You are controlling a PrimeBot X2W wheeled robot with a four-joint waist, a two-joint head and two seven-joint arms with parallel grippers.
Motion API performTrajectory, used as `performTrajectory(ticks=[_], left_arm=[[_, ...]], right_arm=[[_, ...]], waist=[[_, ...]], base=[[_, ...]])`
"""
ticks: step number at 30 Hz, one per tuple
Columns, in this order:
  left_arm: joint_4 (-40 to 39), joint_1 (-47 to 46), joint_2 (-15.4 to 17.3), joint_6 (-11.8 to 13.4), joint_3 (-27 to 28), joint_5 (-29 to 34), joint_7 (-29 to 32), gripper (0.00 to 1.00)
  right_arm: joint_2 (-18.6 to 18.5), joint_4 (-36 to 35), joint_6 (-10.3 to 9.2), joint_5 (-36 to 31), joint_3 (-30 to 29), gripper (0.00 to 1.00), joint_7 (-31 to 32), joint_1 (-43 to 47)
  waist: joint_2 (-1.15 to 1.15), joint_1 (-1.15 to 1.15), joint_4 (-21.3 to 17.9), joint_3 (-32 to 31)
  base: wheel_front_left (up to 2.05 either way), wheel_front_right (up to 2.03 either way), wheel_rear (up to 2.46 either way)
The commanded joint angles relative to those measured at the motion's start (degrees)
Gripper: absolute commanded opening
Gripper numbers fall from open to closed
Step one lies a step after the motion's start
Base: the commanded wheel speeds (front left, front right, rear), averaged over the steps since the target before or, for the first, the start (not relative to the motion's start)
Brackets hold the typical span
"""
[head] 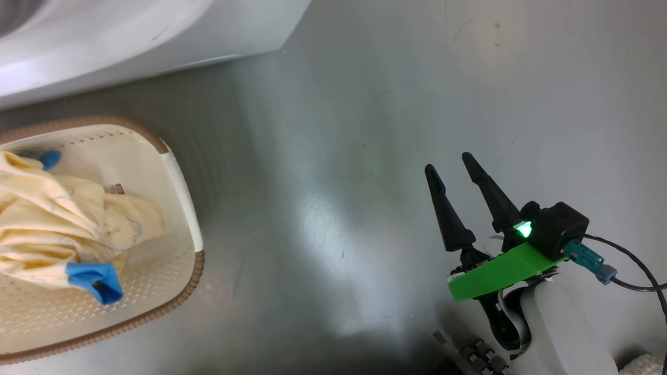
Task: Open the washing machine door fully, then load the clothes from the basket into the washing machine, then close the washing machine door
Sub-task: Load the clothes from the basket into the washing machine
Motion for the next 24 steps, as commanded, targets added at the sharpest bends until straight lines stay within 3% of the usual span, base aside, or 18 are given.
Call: performTrajectory(ticks=[1, 14, 24], left_arm=[[-0.25, -0.53, 2.01, -0.17, 0.35, -0.03, -0.73, 1.0], [-0.88, 5.01, -1.72, 0.61, 1.5, -0.74, -3.5, 1.0], [-8.64, 14.55, -2.58, 2.4, 5.8, -0.03, -3.56, 1.0]], right_arm=[[0.23, -0.69, 0.17, 0.24, 0.94, 1.0, -0.33, 1.23], [0.23, 0.32, 0.17, -1.03, -1.06, 1.0, -0.33, 0.21], [0.23, 1.46, 0.17, -1.41, -1.87, 1.0, -0.33, 0.06]], waist=[[0.0, 0.0, 0.55, -0.78], [0.0, 0.0, 3.29, -5.15], [0.0, 0.0, 4.62, -9.69]], base=[[0.0, 0.0, 0.0], [0.0, 0.0, 0.0], [0.0, 0.0, 0.0]])
